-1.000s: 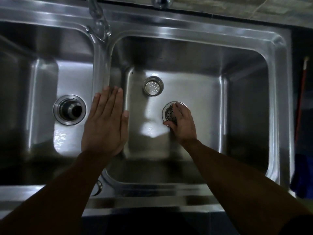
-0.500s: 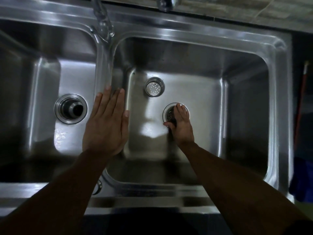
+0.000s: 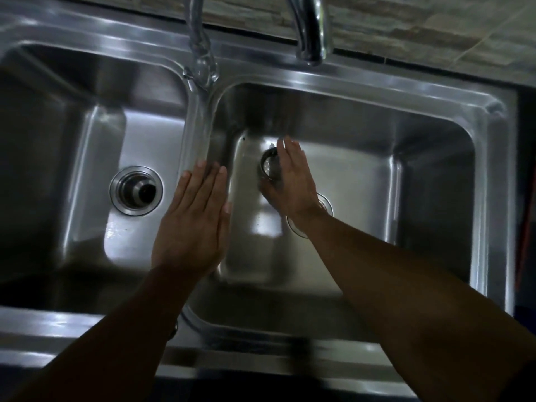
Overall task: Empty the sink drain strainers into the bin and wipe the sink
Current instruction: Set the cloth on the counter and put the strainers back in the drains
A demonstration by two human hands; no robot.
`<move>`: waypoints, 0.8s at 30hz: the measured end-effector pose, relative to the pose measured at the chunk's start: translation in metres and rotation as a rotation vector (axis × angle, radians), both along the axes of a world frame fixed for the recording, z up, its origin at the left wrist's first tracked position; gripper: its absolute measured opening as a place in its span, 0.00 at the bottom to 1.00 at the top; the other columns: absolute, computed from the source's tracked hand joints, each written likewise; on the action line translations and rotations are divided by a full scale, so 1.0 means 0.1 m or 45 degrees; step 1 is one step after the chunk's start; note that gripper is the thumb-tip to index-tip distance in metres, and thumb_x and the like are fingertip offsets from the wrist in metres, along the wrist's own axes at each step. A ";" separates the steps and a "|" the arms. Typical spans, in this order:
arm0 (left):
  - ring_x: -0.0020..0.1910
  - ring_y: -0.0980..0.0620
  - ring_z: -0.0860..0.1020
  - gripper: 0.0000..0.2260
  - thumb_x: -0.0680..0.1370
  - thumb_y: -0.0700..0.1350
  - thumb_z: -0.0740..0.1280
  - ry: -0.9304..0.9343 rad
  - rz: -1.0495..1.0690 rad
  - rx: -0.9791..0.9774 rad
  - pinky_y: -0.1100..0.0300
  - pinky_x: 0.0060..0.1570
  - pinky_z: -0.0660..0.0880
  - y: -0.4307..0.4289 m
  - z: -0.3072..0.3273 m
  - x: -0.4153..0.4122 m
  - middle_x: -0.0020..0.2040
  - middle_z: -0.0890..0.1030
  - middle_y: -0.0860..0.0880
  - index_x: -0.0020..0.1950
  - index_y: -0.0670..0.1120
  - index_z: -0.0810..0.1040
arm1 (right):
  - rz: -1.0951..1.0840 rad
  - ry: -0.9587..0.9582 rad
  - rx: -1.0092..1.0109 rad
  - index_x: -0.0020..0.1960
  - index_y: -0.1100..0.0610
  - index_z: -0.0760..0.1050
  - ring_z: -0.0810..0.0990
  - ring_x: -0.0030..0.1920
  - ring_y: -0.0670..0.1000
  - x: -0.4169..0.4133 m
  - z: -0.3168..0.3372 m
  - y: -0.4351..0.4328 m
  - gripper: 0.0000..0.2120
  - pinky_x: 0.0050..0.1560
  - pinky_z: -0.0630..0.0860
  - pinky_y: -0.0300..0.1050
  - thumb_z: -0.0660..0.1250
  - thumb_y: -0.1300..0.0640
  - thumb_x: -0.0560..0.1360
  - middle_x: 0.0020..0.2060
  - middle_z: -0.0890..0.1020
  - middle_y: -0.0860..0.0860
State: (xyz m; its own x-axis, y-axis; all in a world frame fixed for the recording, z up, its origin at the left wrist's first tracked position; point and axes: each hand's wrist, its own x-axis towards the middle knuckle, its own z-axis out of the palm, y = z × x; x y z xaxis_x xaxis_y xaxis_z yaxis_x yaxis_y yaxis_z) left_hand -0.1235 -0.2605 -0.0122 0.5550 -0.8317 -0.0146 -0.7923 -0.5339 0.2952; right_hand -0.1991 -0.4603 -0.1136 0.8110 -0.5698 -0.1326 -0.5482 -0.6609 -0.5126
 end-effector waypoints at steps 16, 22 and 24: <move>0.81 0.43 0.58 0.25 0.84 0.46 0.55 -0.050 -0.023 -0.060 0.45 0.80 0.55 0.03 -0.13 0.03 0.80 0.61 0.39 0.80 0.38 0.60 | 0.037 0.036 0.100 0.80 0.59 0.58 0.62 0.77 0.55 -0.14 0.16 0.03 0.41 0.75 0.67 0.51 0.74 0.50 0.74 0.76 0.64 0.57; 0.83 0.45 0.50 0.27 0.84 0.48 0.49 0.072 -0.038 0.022 0.49 0.81 0.47 0.05 -0.08 0.03 0.82 0.52 0.41 0.82 0.39 0.52 | 0.058 0.074 0.020 0.80 0.58 0.57 0.63 0.76 0.54 -0.50 0.56 0.34 0.41 0.73 0.70 0.52 0.70 0.42 0.75 0.77 0.63 0.54; 0.83 0.46 0.46 0.29 0.84 0.49 0.48 0.148 -0.090 0.052 0.49 0.82 0.46 0.08 -0.05 0.05 0.83 0.47 0.41 0.82 0.40 0.47 | 0.041 0.068 0.019 0.80 0.57 0.56 0.63 0.76 0.53 -0.59 0.75 0.47 0.43 0.73 0.69 0.51 0.64 0.37 0.73 0.77 0.62 0.52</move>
